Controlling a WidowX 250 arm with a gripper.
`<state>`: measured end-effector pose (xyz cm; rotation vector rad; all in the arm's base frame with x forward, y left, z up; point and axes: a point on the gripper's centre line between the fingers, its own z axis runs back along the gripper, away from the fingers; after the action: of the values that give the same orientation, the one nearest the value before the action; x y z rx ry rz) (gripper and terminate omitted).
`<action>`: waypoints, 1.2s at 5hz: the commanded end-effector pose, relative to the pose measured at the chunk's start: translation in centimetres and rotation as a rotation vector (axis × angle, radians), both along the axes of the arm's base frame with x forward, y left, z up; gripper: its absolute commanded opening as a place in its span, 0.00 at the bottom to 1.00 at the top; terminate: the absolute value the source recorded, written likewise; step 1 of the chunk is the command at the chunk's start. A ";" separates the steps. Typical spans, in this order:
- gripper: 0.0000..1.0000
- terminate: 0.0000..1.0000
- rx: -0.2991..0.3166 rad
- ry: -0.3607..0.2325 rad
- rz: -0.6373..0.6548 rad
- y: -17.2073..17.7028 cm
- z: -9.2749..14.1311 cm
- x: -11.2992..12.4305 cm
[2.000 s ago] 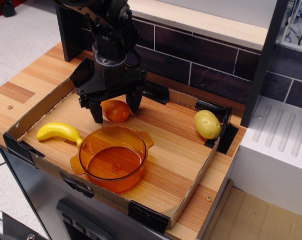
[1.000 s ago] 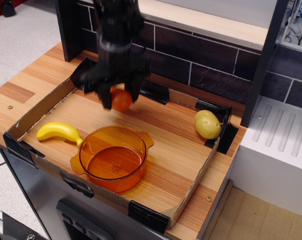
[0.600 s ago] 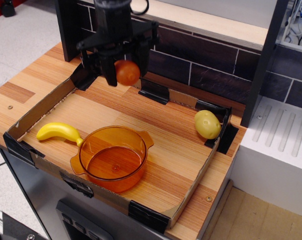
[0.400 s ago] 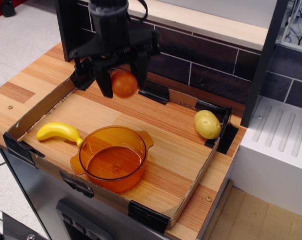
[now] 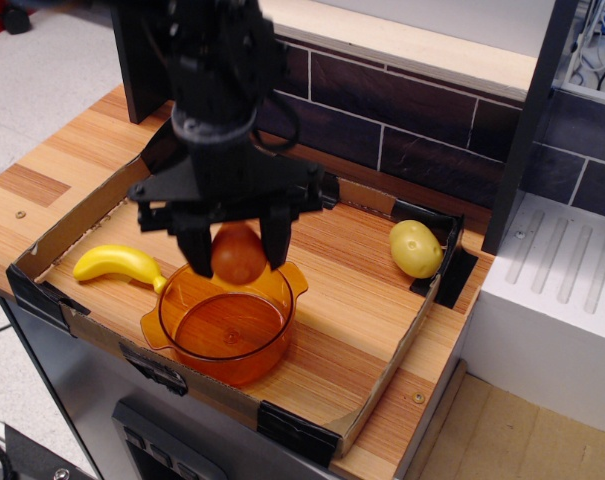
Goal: Put carrot in pot
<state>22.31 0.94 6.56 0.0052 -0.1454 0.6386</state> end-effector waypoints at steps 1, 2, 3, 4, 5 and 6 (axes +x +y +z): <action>1.00 0.00 0.050 -0.053 -0.040 0.1 -0.8 -0.5; 1.00 0.00 0.020 -0.089 -0.019 0.4 0.2 -0.4; 1.00 0.00 -0.011 -0.123 0.043 1.1 3.2 0.5; 1.00 0.00 -0.045 -0.138 0.100 2.2 6.9 2.7; 1.00 0.00 -0.042 -0.128 0.119 3.0 8.5 4.7; 1.00 0.00 -0.042 -0.128 0.119 3.0 8.5 4.7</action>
<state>27.45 3.53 13.99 -0.0585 -0.2121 0.7581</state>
